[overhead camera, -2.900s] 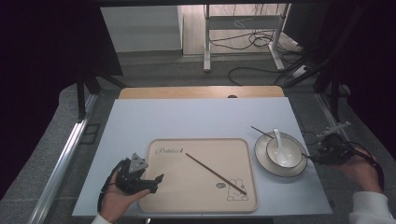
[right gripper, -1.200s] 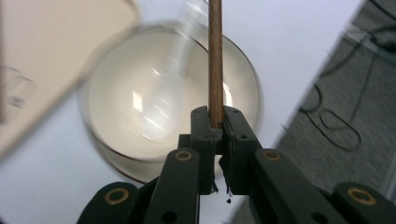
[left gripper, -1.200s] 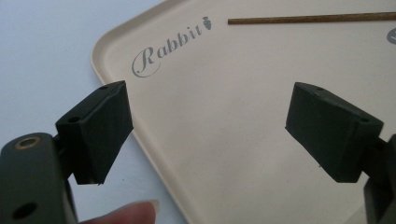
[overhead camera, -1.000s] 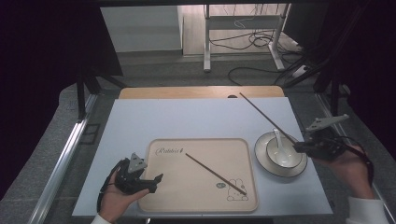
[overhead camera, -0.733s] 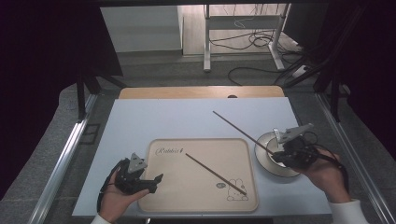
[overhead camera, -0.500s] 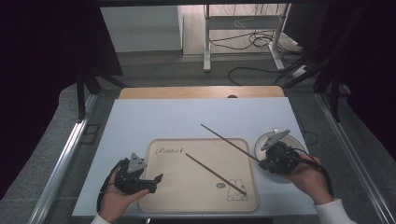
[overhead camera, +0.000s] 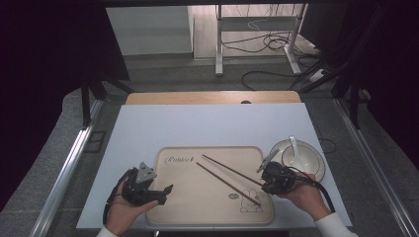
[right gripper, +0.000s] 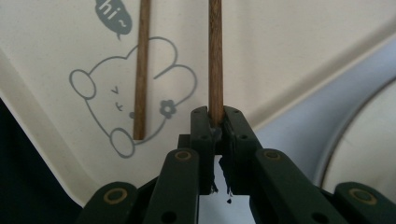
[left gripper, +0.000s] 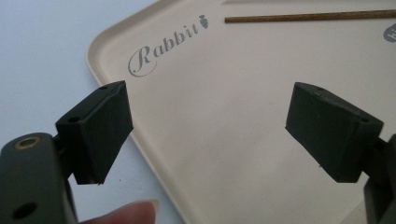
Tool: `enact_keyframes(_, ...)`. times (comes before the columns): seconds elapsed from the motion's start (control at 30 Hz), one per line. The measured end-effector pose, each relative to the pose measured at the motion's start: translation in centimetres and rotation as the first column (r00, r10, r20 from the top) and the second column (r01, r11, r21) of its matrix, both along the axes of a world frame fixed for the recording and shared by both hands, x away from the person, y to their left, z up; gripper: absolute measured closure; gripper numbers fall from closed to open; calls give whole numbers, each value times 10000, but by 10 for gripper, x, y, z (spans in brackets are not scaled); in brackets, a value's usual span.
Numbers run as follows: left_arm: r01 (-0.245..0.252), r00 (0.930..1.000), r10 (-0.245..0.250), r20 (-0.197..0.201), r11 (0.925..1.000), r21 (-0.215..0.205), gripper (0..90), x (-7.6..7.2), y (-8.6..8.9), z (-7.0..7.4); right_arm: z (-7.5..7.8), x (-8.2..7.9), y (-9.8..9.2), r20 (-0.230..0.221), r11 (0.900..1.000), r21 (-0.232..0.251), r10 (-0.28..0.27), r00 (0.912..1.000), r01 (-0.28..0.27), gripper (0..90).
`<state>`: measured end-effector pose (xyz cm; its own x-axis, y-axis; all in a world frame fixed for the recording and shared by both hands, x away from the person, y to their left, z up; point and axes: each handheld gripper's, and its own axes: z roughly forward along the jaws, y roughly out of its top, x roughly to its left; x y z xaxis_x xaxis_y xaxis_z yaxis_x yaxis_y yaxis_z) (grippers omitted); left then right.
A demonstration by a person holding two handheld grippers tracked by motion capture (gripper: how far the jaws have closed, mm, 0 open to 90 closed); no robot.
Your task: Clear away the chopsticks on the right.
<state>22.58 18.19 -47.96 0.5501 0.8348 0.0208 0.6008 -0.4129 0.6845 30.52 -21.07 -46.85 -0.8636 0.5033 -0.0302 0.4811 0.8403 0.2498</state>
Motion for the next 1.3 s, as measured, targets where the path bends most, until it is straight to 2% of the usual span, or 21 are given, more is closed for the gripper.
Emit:
enact_keyframes(0.23,-25,10000,25,-32,10000,-2,149,0,0,0,-9,-5,8,-315,9991,-382,195,9993,-207,829)
enact_keyframes(0.33,-9,10000,9,-40,10000,19,148,0,1,-1,-10,-6,9,-387,9989,-401,246,9989,-262,818)
enact_keyframes(0.37,8,10000,-8,-55,10000,42,148,0,1,-1,-10,-7,10,-365,9984,-442,337,9988,-353,792)
enact_keyframes(0.4,11,10000,-11,-48,10000,46,148,0,1,0,-9,-7,10,-384,9986,-280,443,9983,-454,690)
enact_keyframes(0.43,8,10000,-8,-36,10000,48,148,0,1,0,-9,-7,10,-384,9986,-280,443,9983,-454,690)
enact_keyframes(0.5,0,10000,1,-24,10000,45,148,0,1,0,-6,-8,10,-164,9994,-144,306,9994,-309,613)
enact_keyframes(0.63,-39,10000,40,-34,10000,16,148,1,2,0,5,-7,9,457,9991,428,-45,9989,25,516)
enact_keyframes(0.73,-37,10000,37,-37,10000,-10,148,1,2,1,13,-5,16,773,9943,1067,-42,9970,-41,455)
enact_keyframes(0.8,-36,10000,36,-15,10000,-21,148,1,2,1,17,-4,27,883,9877,1556,-13,9961,-125,426)
enact_keyframes(0.83,-43,10000,43,-19,10000,-28,148,1,1,1,19,-2,36,834,9804,1959,19,9965,-183,422)
enact_keyframes(0.9,-30,10000,30,-21,10000,-59,148,1,1,1,20,4,54,709,9710,2365,175,9973,-339,422)
enact_keyframes(0.97,1,10000,-1,-18,10000,-72,148,1,1,1,18,11,71,637,9672,2501,302,9975,-452,437)
enact_keyframes(1.03,-12,10000,11,-44,10000,-98,148,1,1,1,13,22,92,462,9619,2641,598,9971,-700,527)
enact_keyframes(1.13,-14,10000,13,-38,9999,-123,148,0,3,1,2,40,115,-234,9541,2944,650,9976,-553,652)
enact_keyframes(1.23,-29,10000,28,-53,9999,-154,148,0,4,1,-10,51,134,-528,9574,2821,793,9955,-613,797)
enact_keyframes(1.3,6,10000,-7,-28,9999,-141,148,0,5,1,-15,56,143,-591,9606,2703,830,9948,-641,863)
